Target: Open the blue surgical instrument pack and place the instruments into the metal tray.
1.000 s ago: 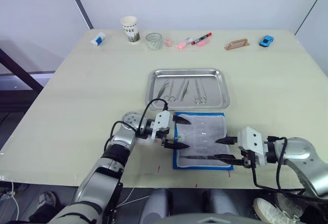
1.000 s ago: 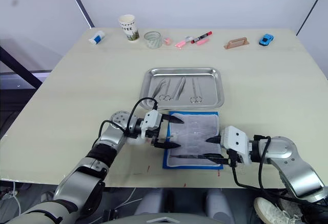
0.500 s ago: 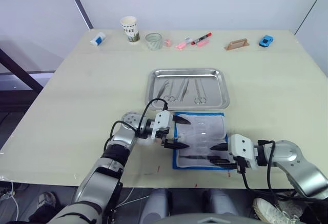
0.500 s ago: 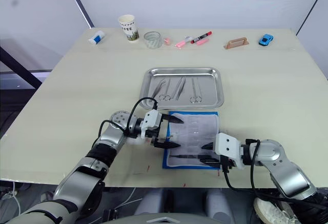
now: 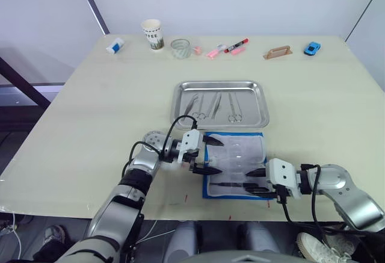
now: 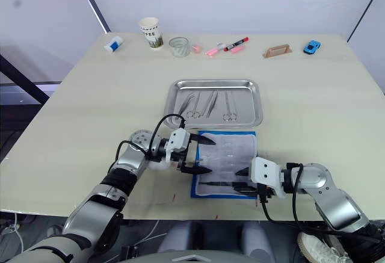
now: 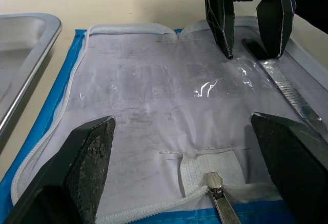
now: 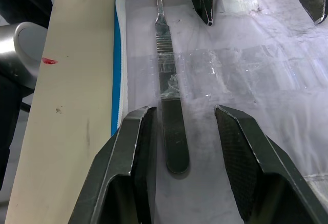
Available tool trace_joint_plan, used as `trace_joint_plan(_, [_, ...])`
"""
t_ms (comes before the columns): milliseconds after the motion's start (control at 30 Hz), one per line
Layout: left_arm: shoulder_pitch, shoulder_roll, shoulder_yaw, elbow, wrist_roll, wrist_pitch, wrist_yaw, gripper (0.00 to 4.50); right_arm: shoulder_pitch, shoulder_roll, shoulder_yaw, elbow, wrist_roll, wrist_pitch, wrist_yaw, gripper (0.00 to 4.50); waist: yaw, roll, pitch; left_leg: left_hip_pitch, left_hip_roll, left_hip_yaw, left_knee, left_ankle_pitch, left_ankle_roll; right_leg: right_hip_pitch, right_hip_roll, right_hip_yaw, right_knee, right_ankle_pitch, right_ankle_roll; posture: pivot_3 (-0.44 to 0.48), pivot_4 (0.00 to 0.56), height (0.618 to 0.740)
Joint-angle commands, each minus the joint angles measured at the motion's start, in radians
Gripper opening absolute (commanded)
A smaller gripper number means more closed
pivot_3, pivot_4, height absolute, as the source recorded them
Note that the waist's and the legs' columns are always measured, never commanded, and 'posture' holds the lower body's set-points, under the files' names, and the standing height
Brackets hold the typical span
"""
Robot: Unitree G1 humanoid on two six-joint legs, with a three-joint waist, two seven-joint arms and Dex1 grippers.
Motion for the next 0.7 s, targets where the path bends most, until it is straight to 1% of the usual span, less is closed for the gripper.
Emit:
trace_joint_plan(33, [0.036,0.008,-0.022,0.061,0.041,0.024,0.014,4.5,0.015,-0.012,0.028,-0.005,-0.023,0.041,-0.006,2.05,0.0,0.0,0.0,0.0,0.0,0.0,0.0,0.0,0.0,0.0,0.0,0.0,0.0,0.0,0.0,0.0,0.15,0.74])
trace_joint_plan(133, [0.037,0.008,-0.022,0.06,0.041,0.024,0.015,4.5,0.023,-0.018,0.035,0.006,-0.032,0.047,-0.01,1.19,0.0,-0.001,-0.001,0.0,0.0,0.0,0.0,0.0,0.0,0.0,0.0,0.0,0.0,0.0,0.0,0.0,0.15,0.74])
trace_joint_plan(167, [0.037,0.008,-0.022,0.06,0.041,0.024,0.016,4.5,0.025,-0.021,0.036,0.007,-0.036,0.051,-0.013,0.62,0.0,-0.001,-0.001,0.001,0.0,0.0,0.0,0.0,0.0,0.0,0.0,0.0,0.0,0.0,0.0,0.0,0.15,0.74])
trace_joint_plan(233, [0.037,0.007,-0.022,0.061,0.042,0.022,0.019,4.5,0.026,-0.028,0.038,0.01,-0.036,0.056,-0.013,0.12,0.0,-0.003,-0.002,0.001,0.0,0.0,0.0,0.0,0.0,0.0,0.0,0.0,0.0,0.0,0.0,0.0,0.15,0.74])
trace_joint_plan(500, [0.038,0.004,-0.022,0.064,0.043,0.018,0.025,4.5,0.012,-0.043,0.016,0.008,-0.023,0.053,-0.012,0.11,0.0,-0.002,-0.004,0.001,0.0,0.0,0.0,0.0,0.0,0.0,0.0,0.0,0.0,0.0,0.0,0.0,0.15,0.74])
trace_joint_plan(600, [0.039,0.005,-0.022,0.063,0.044,0.016,0.028,4.5,-0.008,-0.063,-0.003,-0.031,-0.011,0.086,-0.007,0.11,0.001,-0.001,-0.004,0.0,0.0,0.0,0.0,0.0,0.0,0.0,0.0,0.0,0.0,0.0,0.0,0.0,0.15,0.74])
trace_joint_plan(700, [0.041,0.004,-0.022,0.063,0.045,0.015,0.031,4.5,-0.033,-0.101,-0.023,-0.103,0.013,0.168,0.0,0.11,0.001,-0.001,-0.004,0.0,0.0,0.0,0.001,0.0,0.0,0.0,-0.001,0.0,0.0,0.0,0.0,0.0,0.15,0.74])
